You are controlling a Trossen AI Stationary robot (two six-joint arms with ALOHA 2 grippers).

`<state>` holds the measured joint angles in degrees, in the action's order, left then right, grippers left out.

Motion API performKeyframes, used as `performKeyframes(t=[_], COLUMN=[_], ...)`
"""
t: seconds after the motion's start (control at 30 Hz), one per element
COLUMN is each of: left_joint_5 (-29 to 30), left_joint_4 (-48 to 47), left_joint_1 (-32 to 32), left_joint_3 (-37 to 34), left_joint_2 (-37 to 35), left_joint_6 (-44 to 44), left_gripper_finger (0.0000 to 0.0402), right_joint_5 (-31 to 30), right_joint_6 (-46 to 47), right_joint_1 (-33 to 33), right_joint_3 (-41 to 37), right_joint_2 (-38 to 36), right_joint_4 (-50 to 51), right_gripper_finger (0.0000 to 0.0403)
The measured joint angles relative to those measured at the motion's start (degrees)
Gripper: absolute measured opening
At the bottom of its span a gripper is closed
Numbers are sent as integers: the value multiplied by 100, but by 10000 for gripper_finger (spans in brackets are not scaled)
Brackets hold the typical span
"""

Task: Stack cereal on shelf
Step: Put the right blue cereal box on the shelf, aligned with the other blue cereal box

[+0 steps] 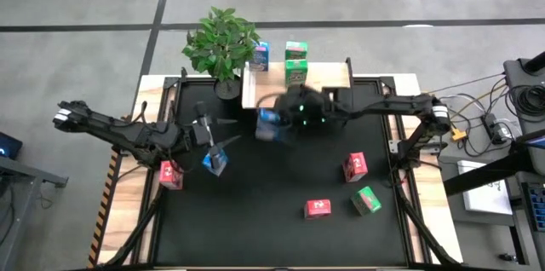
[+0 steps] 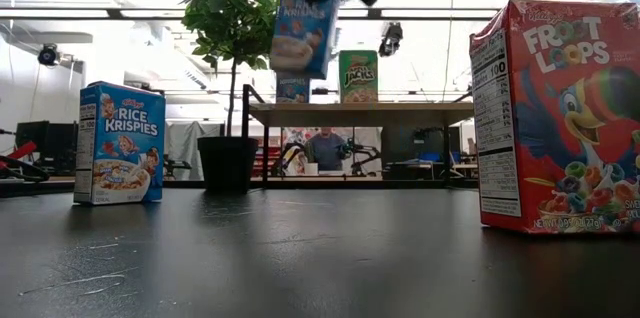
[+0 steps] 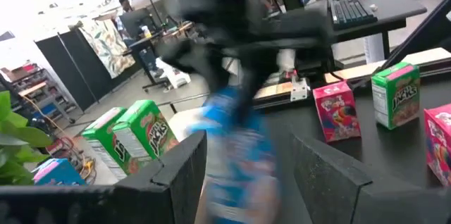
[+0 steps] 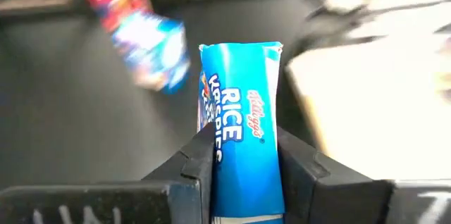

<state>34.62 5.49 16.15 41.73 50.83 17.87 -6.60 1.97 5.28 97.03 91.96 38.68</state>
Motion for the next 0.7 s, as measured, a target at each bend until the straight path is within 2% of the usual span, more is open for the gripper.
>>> performKeyframes(t=[0.1,0.4,0.5,0.7], left_joint_5=[2,1,0,-1], left_joint_4=[48,42,42,44], left_joint_1=[-1,-1,-1,-1], left_joint_3=[-17,-28,-30,-30], left_joint_2=[-71,-101,-98,-94], left_joint_6=[38,68,89,93], left_gripper_finger=[184,184,184,184], right_joint_5=[-395,-291,-80,-76], right_joint_6=[-195,-226,-214,-325], right_joint_1=[286,1130,1229,1239], right_joint_3=[264,165,24,-153], right_joint_2=[0,4,9,9], right_joint_4=[5,-434,-636,-1041], right_gripper_finger=[94,93,93,93])
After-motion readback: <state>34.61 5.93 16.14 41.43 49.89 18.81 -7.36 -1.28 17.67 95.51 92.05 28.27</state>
